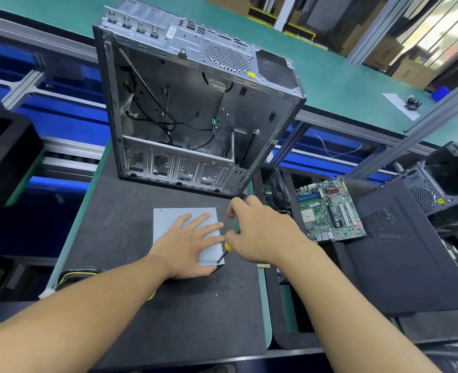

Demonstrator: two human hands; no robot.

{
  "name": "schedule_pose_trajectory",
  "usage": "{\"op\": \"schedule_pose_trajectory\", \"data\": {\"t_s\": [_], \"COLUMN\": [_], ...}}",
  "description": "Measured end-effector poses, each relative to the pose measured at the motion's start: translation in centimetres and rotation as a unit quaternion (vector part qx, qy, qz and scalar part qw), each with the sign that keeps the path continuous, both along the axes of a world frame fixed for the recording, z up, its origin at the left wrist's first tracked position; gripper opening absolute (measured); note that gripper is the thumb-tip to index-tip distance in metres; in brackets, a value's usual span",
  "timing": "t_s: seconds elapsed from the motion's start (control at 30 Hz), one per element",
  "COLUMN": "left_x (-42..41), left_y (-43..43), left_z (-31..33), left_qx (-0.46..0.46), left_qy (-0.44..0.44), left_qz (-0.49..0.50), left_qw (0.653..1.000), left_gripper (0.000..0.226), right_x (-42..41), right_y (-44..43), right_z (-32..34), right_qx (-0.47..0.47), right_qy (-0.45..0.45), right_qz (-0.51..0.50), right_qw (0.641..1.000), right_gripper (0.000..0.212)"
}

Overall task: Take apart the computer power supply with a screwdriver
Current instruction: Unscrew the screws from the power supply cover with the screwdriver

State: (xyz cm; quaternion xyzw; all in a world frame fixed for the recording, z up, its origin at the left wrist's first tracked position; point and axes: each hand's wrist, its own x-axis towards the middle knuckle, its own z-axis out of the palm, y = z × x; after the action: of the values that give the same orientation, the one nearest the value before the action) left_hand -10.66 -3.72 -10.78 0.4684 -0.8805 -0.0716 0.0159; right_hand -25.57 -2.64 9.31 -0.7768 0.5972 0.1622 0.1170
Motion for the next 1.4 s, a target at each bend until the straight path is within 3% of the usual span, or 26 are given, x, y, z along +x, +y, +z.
{"op": "schedule_pose_trajectory", "data": {"t_s": [0.13,0.33,0.53,0.6,0.73,1.0,1.2,1.4], "left_x": [0.1,0.0,0.1,0.0,0.0,0.1,0.0,0.1], "left_y": [0.1,0.0,0.0,0.0,0.0,0.0,0.0,-0.1], "left_z": [-0.2,-0.3,-0.2,-0.2,-0.3,-0.2,-0.2,-0.2], "left_qx": [-0.001,-0.003,-0.003,-0.004,-0.003,0.0,0.002,-0.001], "left_qy": [-0.001,-0.001,0.006,0.004,0.0,-0.001,0.001,0.0], "left_qz": [0.001,-0.001,0.001,0.002,0.001,-0.001,0.001,-0.001], "left_qw": [1.0,1.0,1.0,1.0,1.0,1.0,1.0,1.0], "left_gripper": [0.074,0.074,0.073,0.073,0.075,0.075,0.075,0.075], "right_x": [-0.1,-0.1,0.0,0.0,0.1,0.2,0.3,0.2], "right_y": [0.0,-0.5,0.1,0.1,0.1,0.5,0.3,0.4], "right_z": [-0.3,0.1,-0.4,-0.4,0.0,-0.4,-0.1,-0.4], "right_qx": [-0.054,0.05,-0.05,-0.038,0.011,-0.065,-0.023,-0.067], "right_qy": [0.024,-0.022,0.004,-0.012,-0.026,0.014,0.023,0.053], "right_qz": [0.012,-0.013,-0.03,-0.016,-0.024,-0.012,-0.007,-0.005], "right_qw": [0.998,0.998,0.998,0.999,0.999,0.998,0.999,0.996], "right_gripper": [0.023,0.036,0.028,0.021,0.035,0.026,0.037,0.027]}}
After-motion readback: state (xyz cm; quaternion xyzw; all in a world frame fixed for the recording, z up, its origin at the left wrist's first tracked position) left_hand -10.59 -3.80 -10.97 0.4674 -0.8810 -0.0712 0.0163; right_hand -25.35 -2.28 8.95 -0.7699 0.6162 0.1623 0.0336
